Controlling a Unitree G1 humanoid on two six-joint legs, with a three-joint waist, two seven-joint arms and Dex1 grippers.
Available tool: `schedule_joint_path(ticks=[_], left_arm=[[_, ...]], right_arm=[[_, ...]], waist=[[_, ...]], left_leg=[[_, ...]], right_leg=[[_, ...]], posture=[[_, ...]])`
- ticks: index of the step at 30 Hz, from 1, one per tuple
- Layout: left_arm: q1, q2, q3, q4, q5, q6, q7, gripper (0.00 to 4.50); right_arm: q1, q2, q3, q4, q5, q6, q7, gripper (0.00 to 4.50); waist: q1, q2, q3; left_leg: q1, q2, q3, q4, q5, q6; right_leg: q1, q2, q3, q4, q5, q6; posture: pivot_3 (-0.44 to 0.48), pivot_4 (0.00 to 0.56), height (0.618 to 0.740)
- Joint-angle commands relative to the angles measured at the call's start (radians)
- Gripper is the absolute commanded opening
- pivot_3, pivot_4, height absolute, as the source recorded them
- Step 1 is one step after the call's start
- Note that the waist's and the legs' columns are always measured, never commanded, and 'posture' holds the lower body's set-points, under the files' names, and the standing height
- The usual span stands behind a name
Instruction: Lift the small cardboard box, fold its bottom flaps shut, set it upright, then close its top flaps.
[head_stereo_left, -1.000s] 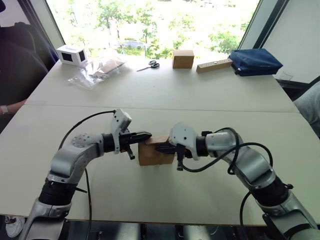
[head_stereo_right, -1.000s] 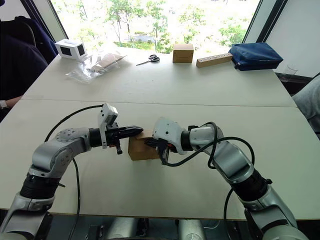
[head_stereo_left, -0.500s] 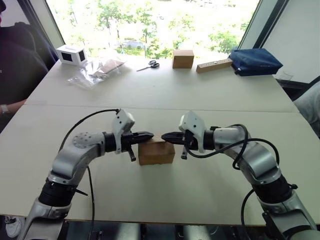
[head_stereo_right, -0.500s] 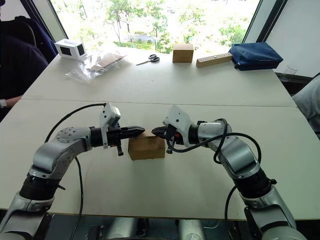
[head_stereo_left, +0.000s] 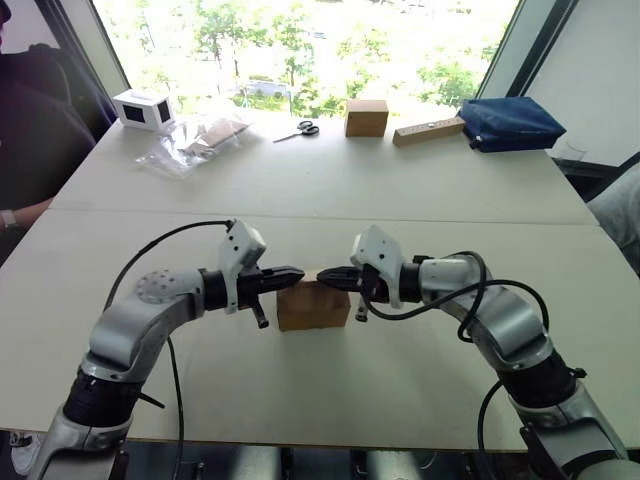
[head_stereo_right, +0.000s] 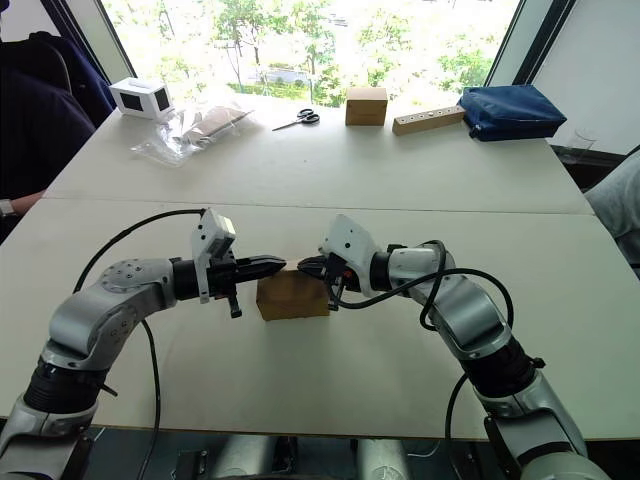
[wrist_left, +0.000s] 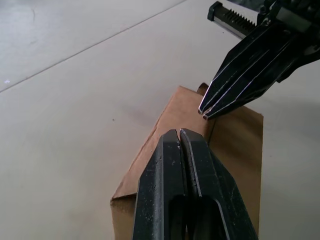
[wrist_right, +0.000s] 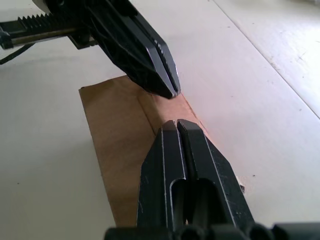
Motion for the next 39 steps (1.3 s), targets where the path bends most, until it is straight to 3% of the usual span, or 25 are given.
schedule_joint_path(ticks=[1, 15, 22, 27, 29, 33, 39], left_arm=[[0.003, 0.000, -0.015, -0.026, 0.021, -0.031, 0.004, 0.04], [0.045, 0.040, -0.086, -0.009, 0.119, -0.126, -0.039, 0.04], [0.049, 0.007, -0.048, -0.008, 0.089, -0.128, -0.014, 0.04], [0.090, -0.098, 0.080, -0.021, 0.037, -0.255, 0.044, 0.04], [0.064, -0.082, 0.125, -0.029, -0.068, -0.112, 0.041, 0.04], [0.033, -0.011, 0.207, -0.064, -0.140, -0.033, 0.048, 0.04], [0.137, 0.124, 0.287, -0.169, -0.220, 0.100, 0.054, 0.04]], right_arm=[[-0.006, 0.002, 0.012, -0.008, -0.014, -0.014, -0.006, 0.00], [0.019, 0.001, 0.089, -0.002, -0.077, -0.008, -0.017, 0.00], [0.019, -0.001, 0.074, 0.002, -0.073, -0.016, -0.012, 0.00], [0.022, 0.011, 0.035, -0.003, -0.050, -0.035, -0.014, 0.00], [0.030, 0.016, 0.003, -0.015, -0.026, -0.040, -0.016, 0.00], [0.058, 0.048, -0.113, -0.067, 0.070, -0.024, -0.034, 0.00], [0.155, 0.034, -0.287, -0.214, 0.275, 0.099, -0.053, 0.00]], waist=[[-0.001, 0.000, 0.000], [-0.001, 0.000, 0.000], [-0.001, 0.000, 0.000], [0.000, 0.000, 0.000], [-0.001, 0.000, 0.000], [-0.001, 0.000, 0.000], [-0.001, 0.000, 0.000]], left_leg=[[0.000, 0.000, 0.000, 0.000, 0.000, 0.000], [0.001, 0.000, 0.000, 0.000, 0.000, 0.000], [0.001, 0.000, 0.000, 0.000, 0.000, 0.000], [0.001, 0.000, 0.000, 0.000, 0.000, 0.000], [0.000, 0.000, 0.000, 0.000, 0.000, 0.000], [0.000, 0.000, -0.001, 0.000, 0.000, 0.000], [0.000, 0.000, -0.001, 0.000, 0.000, 0.000]], right_leg=[[0.000, 0.000, 0.000, 0.000, 0.000, 0.000], [0.000, 0.000, 0.000, 0.000, 0.000, 0.000], [0.001, 0.000, 0.000, 0.000, 0.000, 0.000], [0.000, 0.000, 0.000, 0.000, 0.000, 0.000], [0.000, 0.000, 0.000, 0.000, 0.000, 0.000], [0.000, 0.000, -0.001, 0.000, 0.000, 0.000], [0.000, 0.000, 0.000, 0.000, 0.000, 0.000]], posture=[[0.000, 0.150, 0.740], [0.000, 0.150, 0.740], [0.000, 0.150, 0.740], [0.000, 0.150, 0.740], [0.000, 0.150, 0.740], [0.000, 0.150, 0.740], [0.000, 0.150, 0.740]])
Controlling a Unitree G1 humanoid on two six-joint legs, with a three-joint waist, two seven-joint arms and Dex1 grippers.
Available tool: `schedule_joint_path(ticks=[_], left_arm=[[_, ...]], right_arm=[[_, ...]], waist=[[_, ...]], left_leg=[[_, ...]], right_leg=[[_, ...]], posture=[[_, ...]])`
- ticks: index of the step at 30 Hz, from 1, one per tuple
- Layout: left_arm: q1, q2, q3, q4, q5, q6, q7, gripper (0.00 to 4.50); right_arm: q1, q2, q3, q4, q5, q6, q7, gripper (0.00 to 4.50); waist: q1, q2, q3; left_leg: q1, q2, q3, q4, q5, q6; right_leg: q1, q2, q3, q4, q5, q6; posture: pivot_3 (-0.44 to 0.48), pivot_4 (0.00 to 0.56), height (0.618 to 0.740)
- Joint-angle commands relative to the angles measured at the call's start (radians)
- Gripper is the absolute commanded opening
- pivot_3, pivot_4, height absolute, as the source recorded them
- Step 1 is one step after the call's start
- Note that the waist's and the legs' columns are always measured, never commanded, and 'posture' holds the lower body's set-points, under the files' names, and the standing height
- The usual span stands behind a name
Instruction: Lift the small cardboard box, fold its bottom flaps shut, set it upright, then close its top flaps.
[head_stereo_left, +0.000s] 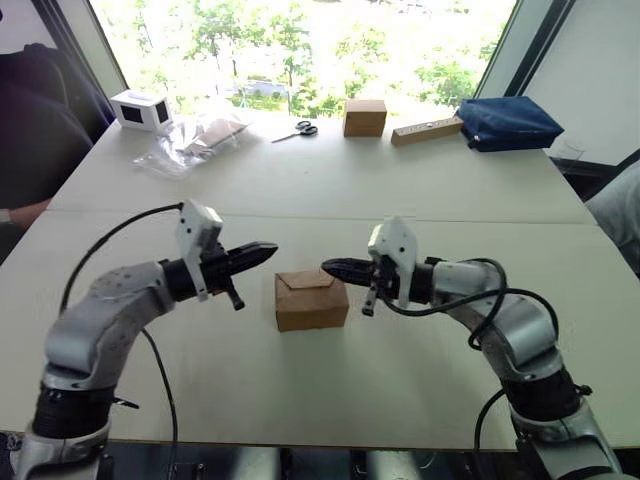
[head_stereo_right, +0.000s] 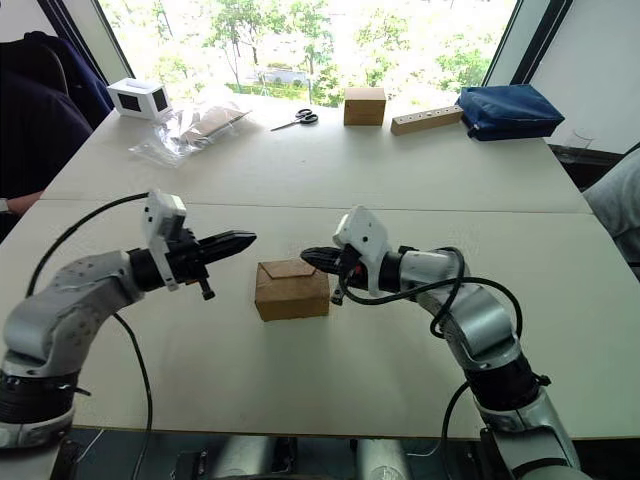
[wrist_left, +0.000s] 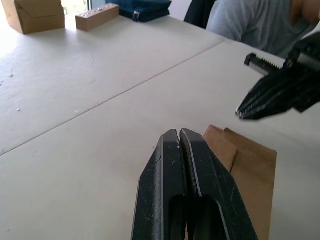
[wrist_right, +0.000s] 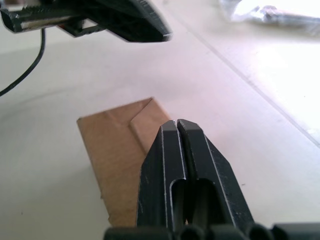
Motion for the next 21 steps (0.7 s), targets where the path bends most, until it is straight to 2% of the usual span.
schedule_joint_path(ticks=[1, 4, 9, 11, 14, 17, 21], left_arm=[[0.076, 0.059, 0.074, -0.097, -0.091, 0.093, 0.005, 0.04], [0.203, 0.121, 0.123, -0.161, -0.128, 0.148, -0.005, 0.04], [0.441, 0.190, 0.154, -0.197, -0.087, 0.066, -0.122, 0.04], [0.463, 0.197, 0.149, -0.171, -0.067, 0.034, -0.133, 0.04], [0.504, 0.197, 0.129, -0.106, 0.004, -0.036, -0.154, 0.04], [0.555, 0.191, 0.130, -0.119, 0.002, -0.043, -0.164, 0.04], [0.557, 0.167, 0.114, -0.111, 0.005, -0.047, -0.145, 0.04]], right_arm=[[0.061, -0.018, -0.127, -0.135, 0.170, 0.091, -0.006, 0.00], [0.149, -0.072, -0.211, -0.199, 0.304, 0.186, 0.007, 0.00], [0.317, -0.229, -0.266, -0.251, 0.416, 0.295, 0.050, 0.00], [0.350, -0.261, -0.266, -0.255, 0.435, 0.296, 0.058, 0.00], [0.432, -0.304, -0.238, -0.219, 0.348, 0.252, 0.044, 0.00], [0.466, -0.334, -0.210, -0.182, 0.265, 0.182, 0.033, 0.00], [0.455, -0.299, -0.205, -0.167, 0.255, 0.159, -0.006, 0.00]], waist=[[0.000, 0.000, 0.000], [0.000, 0.000, 0.000], [0.001, 0.000, 0.000], [0.003, 0.000, 0.000], [0.006, 0.002, -0.001], [0.001, 0.001, -0.001], [0.002, 0.001, -0.001]], left_leg=[[0.000, 0.000, 0.000, 0.000, 0.000, 0.000], [0.000, 0.001, 0.000, 0.000, 0.000, 0.000], [0.002, 0.001, 0.000, -0.001, 0.000, 0.000], [0.002, 0.001, 0.000, -0.001, 0.000, 0.000], [0.002, 0.001, 0.000, -0.001, 0.000, 0.000], [0.002, 0.001, 0.001, -0.002, -0.001, 0.000], [0.001, 0.001, 0.003, -0.001, -0.001, 0.001]], right_leg=[[0.000, 0.000, 0.000, 0.000, 0.000, 0.000], [0.000, 0.000, 0.000, 0.000, 0.000, 0.000], [0.001, -0.001, 0.000, -0.001, -0.002, -0.004], [0.001, -0.001, 0.000, -0.001, -0.004, -0.008], [0.001, -0.001, 0.000, -0.001, -0.005, -0.008], [0.001, -0.001, 0.000, -0.003, -0.005, -0.009], [0.000, -0.001, 0.000, -0.003, -0.005, -0.009]], posture=[[0.000, 0.150, 0.740], [0.000, 0.150, 0.740], [0.000, 0.150, 0.740], [0.000, 0.150, 0.740], [0.000, 0.150, 0.740], [0.000, 0.150, 0.740], [0.000, 0.150, 0.740]])
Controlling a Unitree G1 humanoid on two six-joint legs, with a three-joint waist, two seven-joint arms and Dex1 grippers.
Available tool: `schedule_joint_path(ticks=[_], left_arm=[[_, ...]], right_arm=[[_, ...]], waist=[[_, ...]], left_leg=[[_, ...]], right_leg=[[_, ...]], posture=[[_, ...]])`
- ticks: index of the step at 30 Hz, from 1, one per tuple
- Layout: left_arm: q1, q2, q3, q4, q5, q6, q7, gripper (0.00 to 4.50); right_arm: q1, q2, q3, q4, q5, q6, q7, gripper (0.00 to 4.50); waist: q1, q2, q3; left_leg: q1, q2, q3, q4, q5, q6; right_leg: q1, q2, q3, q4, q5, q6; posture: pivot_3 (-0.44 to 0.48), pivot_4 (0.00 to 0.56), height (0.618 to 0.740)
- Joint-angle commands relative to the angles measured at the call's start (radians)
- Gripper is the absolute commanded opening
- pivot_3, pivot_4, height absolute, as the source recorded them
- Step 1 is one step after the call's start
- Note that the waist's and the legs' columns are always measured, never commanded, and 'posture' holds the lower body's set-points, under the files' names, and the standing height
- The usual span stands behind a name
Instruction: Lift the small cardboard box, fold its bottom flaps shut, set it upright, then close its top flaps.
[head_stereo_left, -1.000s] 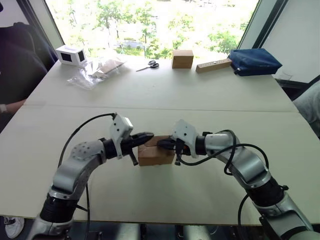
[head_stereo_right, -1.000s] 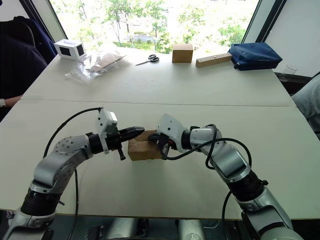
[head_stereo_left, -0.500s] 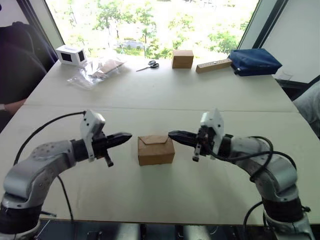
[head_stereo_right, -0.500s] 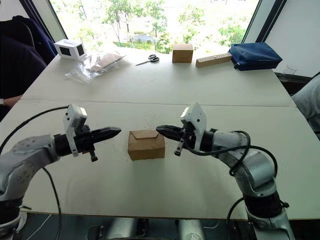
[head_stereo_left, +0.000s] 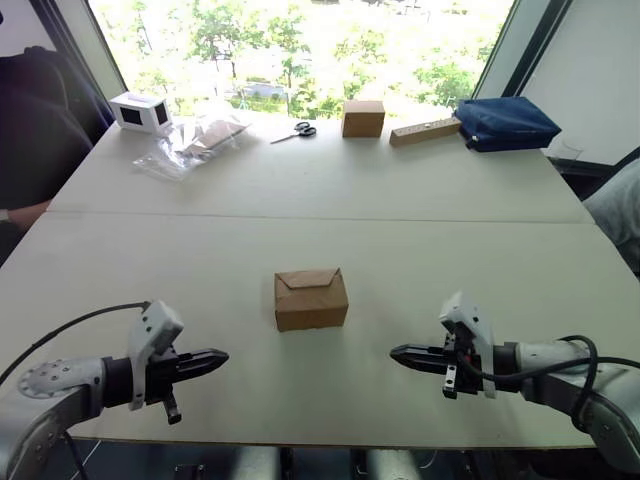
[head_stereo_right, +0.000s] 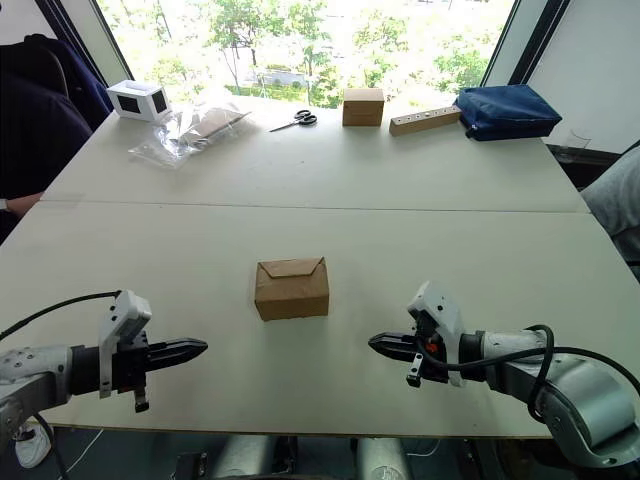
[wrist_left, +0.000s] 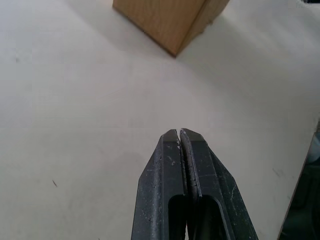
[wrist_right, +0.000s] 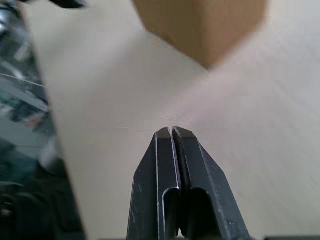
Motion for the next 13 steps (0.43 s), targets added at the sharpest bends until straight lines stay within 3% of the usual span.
schedule_joint_path(ticks=[1, 13], left_arm=[[-0.003, -0.013, -0.003, -0.012, 0.003, -0.021, 0.007, 0.04], [-0.039, 0.009, 0.006, 0.037, -0.007, -0.013, -0.018, 0.04]], right_arm=[[-0.019, 0.019, 0.003, -0.018, -0.001, -0.032, -0.023, 0.00], [-0.021, 0.038, 0.046, -0.042, 0.000, -0.044, -0.058, 0.00]], waist=[[0.001, 0.000, 0.000], [0.001, 0.000, 0.000]], left_leg=[[0.000, 0.000, 0.000, 0.000, 0.000, 0.000], [0.000, 0.001, 0.000, 0.000, 0.000, 0.000]], right_leg=[[0.000, 0.000, 0.000, 0.000, 0.000, 0.000], [0.000, 0.001, 0.000, 0.000, 0.000, 0.000]], posture=[[0.000, 0.150, 0.740], [0.000, 0.150, 0.740]])
